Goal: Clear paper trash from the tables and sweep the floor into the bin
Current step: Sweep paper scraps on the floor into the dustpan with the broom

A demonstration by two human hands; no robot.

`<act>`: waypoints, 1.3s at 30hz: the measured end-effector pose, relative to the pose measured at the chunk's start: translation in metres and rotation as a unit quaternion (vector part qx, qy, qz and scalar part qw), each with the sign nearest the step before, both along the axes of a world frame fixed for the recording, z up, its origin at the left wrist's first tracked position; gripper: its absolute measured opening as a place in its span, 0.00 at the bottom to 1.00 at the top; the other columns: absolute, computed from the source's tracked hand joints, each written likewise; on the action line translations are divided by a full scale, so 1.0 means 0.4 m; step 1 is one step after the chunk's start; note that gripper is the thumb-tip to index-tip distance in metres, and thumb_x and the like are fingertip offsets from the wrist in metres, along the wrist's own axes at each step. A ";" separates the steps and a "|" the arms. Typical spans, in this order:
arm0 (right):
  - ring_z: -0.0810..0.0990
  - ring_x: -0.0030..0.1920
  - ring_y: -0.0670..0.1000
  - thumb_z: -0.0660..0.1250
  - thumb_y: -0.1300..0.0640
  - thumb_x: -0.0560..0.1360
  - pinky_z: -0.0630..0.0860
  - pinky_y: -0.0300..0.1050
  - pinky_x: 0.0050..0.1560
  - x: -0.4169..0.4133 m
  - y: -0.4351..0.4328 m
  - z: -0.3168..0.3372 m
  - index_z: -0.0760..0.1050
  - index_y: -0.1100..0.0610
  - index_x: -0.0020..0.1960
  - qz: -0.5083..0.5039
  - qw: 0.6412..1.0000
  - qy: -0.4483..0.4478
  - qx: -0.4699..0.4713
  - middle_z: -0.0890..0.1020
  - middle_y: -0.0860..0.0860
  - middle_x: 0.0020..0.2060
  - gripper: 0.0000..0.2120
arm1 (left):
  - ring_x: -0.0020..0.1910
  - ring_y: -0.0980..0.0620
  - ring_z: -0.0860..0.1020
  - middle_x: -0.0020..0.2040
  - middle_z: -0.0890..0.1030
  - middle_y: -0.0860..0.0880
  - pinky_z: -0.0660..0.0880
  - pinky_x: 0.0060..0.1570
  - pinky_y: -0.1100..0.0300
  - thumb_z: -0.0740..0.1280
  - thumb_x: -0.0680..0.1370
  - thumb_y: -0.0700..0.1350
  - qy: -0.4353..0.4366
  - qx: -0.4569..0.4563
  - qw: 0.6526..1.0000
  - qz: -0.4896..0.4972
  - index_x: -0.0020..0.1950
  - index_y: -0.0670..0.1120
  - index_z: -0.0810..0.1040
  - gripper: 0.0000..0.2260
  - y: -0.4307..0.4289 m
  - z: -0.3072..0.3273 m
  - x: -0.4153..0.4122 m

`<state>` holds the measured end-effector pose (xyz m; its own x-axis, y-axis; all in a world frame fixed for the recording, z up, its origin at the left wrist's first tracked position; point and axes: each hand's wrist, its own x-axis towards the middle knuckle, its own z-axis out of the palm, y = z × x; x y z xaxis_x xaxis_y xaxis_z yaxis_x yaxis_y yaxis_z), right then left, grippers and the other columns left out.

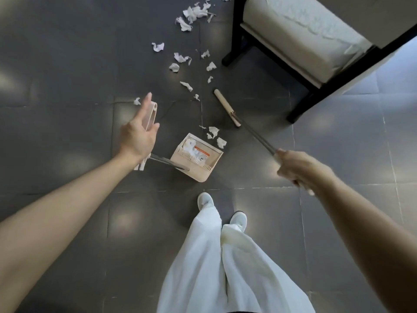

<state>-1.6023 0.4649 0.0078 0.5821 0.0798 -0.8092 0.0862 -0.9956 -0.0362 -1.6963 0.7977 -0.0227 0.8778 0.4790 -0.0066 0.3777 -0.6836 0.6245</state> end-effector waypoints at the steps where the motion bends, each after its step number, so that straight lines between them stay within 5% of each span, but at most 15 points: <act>1: 0.76 0.26 0.51 0.56 0.64 0.77 0.69 0.36 0.19 -0.025 0.010 -0.011 0.63 0.54 0.72 0.006 1.000 0.016 -0.005 0.78 0.55 0.34 0.23 | 0.59 0.41 0.78 0.64 0.78 0.47 0.68 0.57 0.64 0.68 0.76 0.38 -0.004 0.010 1.000 0.001 0.76 0.51 0.62 0.31 -0.010 -0.002 0.008; 9: 0.71 0.22 0.50 0.62 0.60 0.78 0.68 0.38 0.25 -0.096 -0.031 0.026 0.56 0.45 0.76 0.043 0.989 0.135 0.030 0.75 0.54 0.28 0.29 | 0.61 0.41 0.76 0.66 0.76 0.47 0.68 0.60 0.60 0.68 0.77 0.40 -0.002 0.022 1.000 0.009 0.76 0.52 0.61 0.30 -0.016 -0.009 0.031; 15: 0.70 0.21 0.50 0.64 0.60 0.78 0.67 0.40 0.23 -0.061 -0.082 0.085 0.62 0.43 0.72 -0.006 0.992 0.101 0.081 0.73 0.53 0.27 0.27 | 0.62 0.44 0.76 0.66 0.76 0.48 0.66 0.55 0.69 0.67 0.77 0.40 -0.007 0.005 0.999 0.035 0.77 0.54 0.60 0.31 0.001 -0.013 -0.002; 20: 0.69 0.21 0.49 0.64 0.61 0.78 0.67 0.38 0.21 -0.010 -0.026 0.087 0.62 0.43 0.73 -0.006 0.993 0.075 0.091 0.74 0.55 0.31 0.27 | 0.62 0.41 0.76 0.66 0.76 0.45 0.71 0.60 0.55 0.67 0.77 0.41 -0.002 -0.007 0.997 0.071 0.77 0.56 0.59 0.31 0.027 -0.005 -0.020; 37: 0.71 0.24 0.52 0.66 0.62 0.76 0.72 0.45 0.28 0.322 0.221 0.079 0.69 0.52 0.67 -0.075 0.988 0.021 0.134 0.73 0.54 0.25 0.20 | 0.61 0.44 0.76 0.66 0.75 0.48 0.64 0.55 0.72 0.67 0.77 0.38 -0.049 0.025 0.994 0.098 0.76 0.50 0.61 0.30 0.259 0.091 0.187; 39: 0.73 0.26 0.53 0.66 0.61 0.75 0.73 0.47 0.31 0.403 0.267 0.061 0.70 0.53 0.65 -0.055 0.991 -0.002 0.124 0.74 0.55 0.27 0.19 | 0.61 0.43 0.77 0.66 0.75 0.49 0.66 0.57 0.68 0.67 0.77 0.39 -0.045 0.042 0.993 0.100 0.76 0.51 0.61 0.30 0.294 0.099 0.225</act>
<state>-1.4410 0.5715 0.0320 0.6023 0.2118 -0.7697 -0.0225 -0.9593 -0.2816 -1.6061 0.9153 0.0171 0.7609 0.6386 0.1154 0.4559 -0.6526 0.6051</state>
